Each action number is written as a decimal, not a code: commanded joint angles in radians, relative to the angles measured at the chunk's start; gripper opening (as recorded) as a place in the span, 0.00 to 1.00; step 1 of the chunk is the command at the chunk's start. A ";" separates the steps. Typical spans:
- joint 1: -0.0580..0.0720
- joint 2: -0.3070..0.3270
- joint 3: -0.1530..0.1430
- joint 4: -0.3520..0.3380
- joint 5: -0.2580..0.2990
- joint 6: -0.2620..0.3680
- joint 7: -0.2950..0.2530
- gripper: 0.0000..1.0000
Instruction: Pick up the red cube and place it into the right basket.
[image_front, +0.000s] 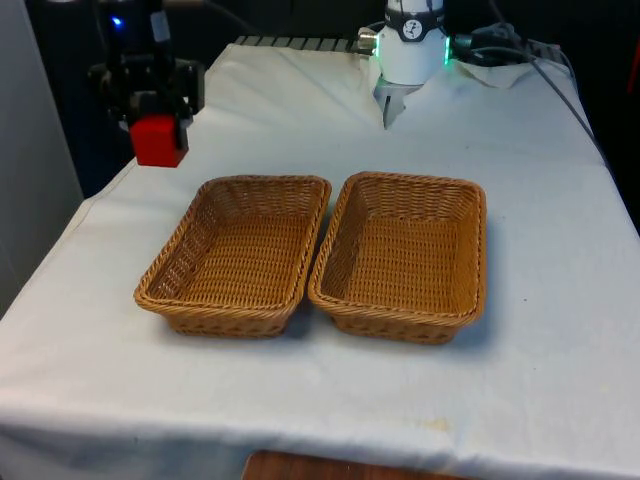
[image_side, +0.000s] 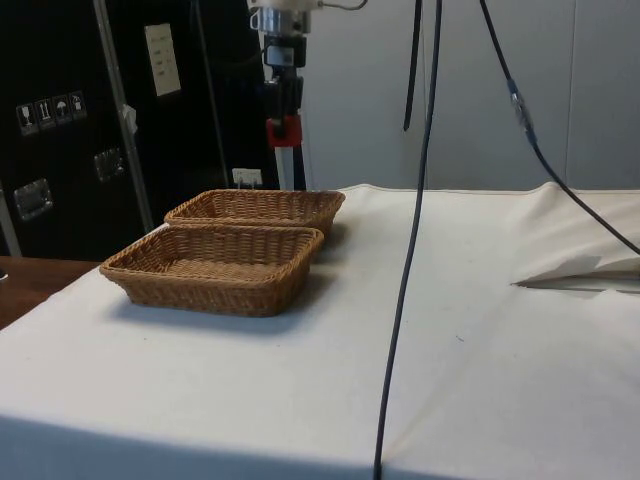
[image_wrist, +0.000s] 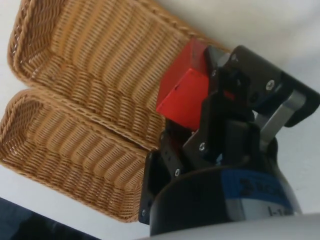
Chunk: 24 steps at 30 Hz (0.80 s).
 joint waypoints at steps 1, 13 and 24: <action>0.016 -0.001 -0.005 -0.008 -0.002 0.008 0.010 0.03; 0.071 -0.002 -0.001 -0.019 0.001 0.010 0.061 0.03; 0.102 0.004 0.028 -0.028 0.005 0.021 0.108 0.03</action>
